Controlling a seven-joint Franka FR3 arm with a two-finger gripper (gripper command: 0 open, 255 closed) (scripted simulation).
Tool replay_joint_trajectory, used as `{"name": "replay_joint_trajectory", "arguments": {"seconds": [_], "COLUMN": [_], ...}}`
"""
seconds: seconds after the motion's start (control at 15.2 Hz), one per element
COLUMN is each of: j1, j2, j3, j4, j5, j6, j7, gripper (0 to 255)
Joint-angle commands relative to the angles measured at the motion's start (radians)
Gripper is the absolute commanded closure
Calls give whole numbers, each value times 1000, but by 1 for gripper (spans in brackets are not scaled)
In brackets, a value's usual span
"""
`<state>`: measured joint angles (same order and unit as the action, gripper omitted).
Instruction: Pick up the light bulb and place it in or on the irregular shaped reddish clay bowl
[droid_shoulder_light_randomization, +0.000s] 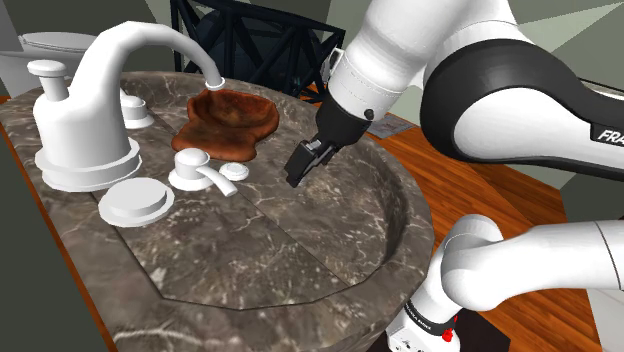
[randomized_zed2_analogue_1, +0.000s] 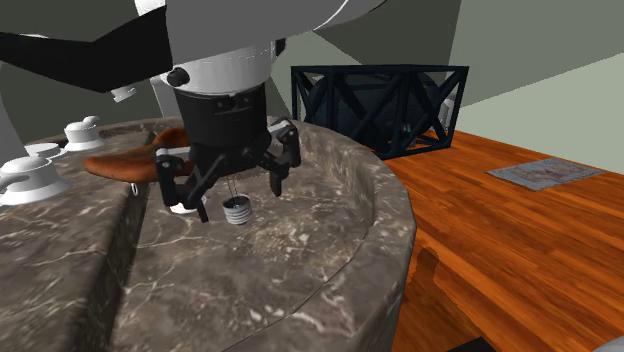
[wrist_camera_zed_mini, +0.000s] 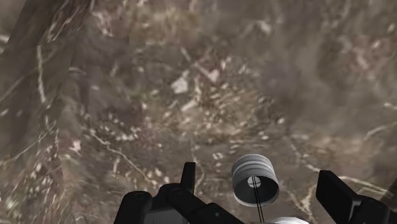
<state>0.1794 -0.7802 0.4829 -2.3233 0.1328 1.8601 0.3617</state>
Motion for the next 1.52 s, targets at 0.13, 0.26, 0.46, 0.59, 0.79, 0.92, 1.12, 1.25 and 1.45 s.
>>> {"name": "replay_joint_trajectory", "arguments": {"seconds": [0.13, 0.26, 0.46, 0.59, 0.79, 0.92, 1.12, 1.25, 1.45], "j1": [-1, -1, -1, -1, -1, -1, -3, -6, -12], "j2": [3, 3, 3, 3, 3, 3, 5, 11, 21], "j3": [3, 3, 3, 3, 3, 3, 0, -5, -11], "j4": [-9, -9, -9, -9, -9, -9, 5, 35, 81], "j5": [1, 1, 1, 1, 1, 1, -2, -6, -13], "j6": [13, 13, 12, 13, 13, 12, 1, -24, -60], "j7": [0, 0, 0, 0, 0, 1, -1, -3, -6], "gripper": [0, 0, 255, 255, 255, 255, 255, 255, 255]}}
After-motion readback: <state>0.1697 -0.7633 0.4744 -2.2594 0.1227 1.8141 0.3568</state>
